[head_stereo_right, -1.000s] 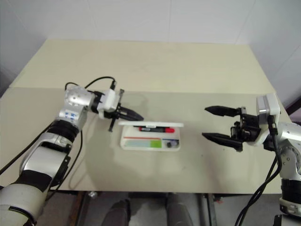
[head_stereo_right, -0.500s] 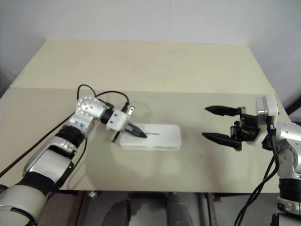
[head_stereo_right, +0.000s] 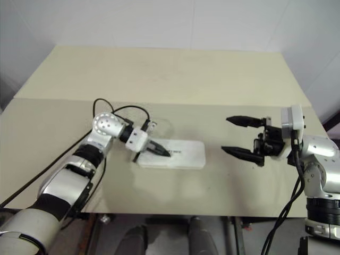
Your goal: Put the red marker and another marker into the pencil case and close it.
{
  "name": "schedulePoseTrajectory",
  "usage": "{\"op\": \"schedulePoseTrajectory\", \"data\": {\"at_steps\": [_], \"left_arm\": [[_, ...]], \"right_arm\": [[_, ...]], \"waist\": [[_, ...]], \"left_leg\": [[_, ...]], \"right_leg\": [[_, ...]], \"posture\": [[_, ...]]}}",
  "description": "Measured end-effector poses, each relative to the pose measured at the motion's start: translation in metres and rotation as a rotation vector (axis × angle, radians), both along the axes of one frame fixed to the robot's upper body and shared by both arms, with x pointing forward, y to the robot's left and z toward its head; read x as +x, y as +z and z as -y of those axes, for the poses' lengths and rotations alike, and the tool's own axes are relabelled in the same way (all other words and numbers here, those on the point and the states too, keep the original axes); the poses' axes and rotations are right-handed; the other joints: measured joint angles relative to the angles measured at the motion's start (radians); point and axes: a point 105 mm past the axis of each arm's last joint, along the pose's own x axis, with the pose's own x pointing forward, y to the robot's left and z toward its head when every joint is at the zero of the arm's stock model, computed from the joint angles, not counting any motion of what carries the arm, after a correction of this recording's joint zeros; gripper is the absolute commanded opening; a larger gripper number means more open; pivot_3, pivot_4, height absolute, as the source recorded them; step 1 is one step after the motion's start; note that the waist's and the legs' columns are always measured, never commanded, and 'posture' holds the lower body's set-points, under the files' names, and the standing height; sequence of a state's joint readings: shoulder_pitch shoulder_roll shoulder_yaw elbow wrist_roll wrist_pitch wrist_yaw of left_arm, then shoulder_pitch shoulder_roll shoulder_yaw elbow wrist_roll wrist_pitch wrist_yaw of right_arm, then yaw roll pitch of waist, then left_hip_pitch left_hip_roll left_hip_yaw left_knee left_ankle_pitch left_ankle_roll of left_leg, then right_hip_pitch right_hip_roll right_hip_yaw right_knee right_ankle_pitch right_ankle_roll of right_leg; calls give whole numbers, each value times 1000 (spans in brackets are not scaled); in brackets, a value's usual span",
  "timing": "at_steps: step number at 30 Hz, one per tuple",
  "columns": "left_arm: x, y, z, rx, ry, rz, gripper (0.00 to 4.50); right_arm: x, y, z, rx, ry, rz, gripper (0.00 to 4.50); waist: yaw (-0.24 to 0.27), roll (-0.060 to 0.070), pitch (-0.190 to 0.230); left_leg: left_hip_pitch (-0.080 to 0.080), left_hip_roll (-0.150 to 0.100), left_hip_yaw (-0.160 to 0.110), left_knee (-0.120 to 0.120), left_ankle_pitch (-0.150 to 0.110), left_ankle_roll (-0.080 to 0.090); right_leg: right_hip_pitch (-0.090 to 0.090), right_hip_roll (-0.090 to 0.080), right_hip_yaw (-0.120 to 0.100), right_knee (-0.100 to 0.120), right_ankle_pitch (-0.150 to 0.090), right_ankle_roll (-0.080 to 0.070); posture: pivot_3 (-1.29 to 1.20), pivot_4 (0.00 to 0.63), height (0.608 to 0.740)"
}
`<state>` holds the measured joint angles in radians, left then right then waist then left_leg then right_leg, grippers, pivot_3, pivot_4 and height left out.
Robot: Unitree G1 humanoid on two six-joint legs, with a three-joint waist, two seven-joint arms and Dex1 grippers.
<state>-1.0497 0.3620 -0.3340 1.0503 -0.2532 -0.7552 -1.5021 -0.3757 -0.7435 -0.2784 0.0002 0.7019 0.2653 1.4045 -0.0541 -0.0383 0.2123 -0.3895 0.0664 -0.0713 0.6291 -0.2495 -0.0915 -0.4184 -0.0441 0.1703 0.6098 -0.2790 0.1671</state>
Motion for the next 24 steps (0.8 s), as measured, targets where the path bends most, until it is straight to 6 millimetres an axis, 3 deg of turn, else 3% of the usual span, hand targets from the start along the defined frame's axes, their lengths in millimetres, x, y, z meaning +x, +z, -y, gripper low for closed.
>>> {"op": "schedulePoseTrajectory", "data": {"at_steps": [5,9,19,24], "left_arm": [[10,33,-20,-262,113,-114,8],[6,30,-43,-369,169,-214,1231],[-3,35,-81,-378,249,-259,4470],[-3,44,-99,-389,298,-244,4470]], "right_arm": [[-1,0,1,-12,2,-4,4500],[-2,-2,2,-13,2,-13,4500],[-2,-5,-2,-17,22,-41,4500],[-7,-8,-8,-13,39,-48,4500]], "waist": [[-5,1,0],[-5,1,0],[-3,2,1],[-3,2,1]], "left_leg": [[2,0,0,-3,0,0],[2,0,0,-4,0,0],[2,0,0,-2,0,0],[2,0,0,-2,0,0]], "right_leg": [[0,0,0,1,1,3],[0,0,0,3,1,3],[2,0,-1,1,2,3],[2,0,-1,1,1,3]], "posture": [[0,150,740],[0,150,740],[0,150,740],[0,150,740]]}}
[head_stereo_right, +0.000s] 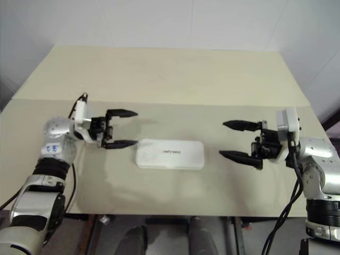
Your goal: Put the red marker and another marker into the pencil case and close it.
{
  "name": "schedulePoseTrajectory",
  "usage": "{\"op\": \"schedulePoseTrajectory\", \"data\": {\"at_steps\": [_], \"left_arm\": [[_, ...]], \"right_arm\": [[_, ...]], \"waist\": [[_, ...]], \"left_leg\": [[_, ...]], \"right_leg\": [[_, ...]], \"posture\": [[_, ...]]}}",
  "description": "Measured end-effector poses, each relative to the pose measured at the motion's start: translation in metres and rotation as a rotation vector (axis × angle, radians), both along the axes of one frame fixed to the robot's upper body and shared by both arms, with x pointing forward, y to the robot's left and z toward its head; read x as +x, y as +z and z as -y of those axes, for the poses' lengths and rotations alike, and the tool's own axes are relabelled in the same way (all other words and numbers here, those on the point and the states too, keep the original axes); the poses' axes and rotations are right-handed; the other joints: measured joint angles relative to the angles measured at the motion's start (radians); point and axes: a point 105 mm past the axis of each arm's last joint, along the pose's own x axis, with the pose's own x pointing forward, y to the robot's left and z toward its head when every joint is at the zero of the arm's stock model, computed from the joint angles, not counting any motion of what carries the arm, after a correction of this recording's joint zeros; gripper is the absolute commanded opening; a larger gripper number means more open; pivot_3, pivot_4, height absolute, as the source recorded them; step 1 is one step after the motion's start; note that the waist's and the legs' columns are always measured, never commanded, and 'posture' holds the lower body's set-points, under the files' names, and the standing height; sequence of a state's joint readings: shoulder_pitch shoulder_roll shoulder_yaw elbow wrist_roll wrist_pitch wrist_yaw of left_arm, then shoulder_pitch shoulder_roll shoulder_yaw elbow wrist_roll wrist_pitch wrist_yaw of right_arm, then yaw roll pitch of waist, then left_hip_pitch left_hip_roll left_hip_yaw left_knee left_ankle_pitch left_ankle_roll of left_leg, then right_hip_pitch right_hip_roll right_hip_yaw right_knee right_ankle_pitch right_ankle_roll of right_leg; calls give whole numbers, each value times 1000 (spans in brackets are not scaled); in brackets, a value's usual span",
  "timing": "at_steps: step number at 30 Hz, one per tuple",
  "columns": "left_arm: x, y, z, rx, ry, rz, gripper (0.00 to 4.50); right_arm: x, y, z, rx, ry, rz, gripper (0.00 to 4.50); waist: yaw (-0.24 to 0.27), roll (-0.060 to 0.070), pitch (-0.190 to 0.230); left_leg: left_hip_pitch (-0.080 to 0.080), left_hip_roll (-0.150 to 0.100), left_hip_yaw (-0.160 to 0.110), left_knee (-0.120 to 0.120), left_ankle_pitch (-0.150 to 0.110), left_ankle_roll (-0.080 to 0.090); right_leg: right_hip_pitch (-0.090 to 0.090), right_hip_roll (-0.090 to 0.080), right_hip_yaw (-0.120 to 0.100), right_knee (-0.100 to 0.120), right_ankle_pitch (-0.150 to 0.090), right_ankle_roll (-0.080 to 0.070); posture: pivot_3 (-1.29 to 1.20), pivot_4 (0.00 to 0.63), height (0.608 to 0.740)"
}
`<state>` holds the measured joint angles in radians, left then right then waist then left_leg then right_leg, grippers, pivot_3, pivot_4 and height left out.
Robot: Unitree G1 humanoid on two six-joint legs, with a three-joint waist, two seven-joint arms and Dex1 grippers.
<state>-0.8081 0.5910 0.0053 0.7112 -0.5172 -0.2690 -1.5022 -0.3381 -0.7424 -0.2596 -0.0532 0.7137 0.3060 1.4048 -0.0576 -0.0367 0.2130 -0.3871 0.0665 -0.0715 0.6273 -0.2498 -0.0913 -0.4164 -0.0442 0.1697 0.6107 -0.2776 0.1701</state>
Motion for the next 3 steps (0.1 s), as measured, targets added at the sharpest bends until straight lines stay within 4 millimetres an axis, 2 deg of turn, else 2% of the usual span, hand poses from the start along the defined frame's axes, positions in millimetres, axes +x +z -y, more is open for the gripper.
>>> {"op": "schedulePoseTrajectory", "data": {"at_steps": [3], "left_arm": [[-4,0,-8,2,19,7,4470]], "right_arm": [[-2,-4,-2,8,-14,-9,4500]], "waist": [[0,0,0]], "left_leg": [[0,0,0,-1,0,0]], "right_leg": [[0,0,0,0,0,0]], "posture": [[0,150,740]]}}
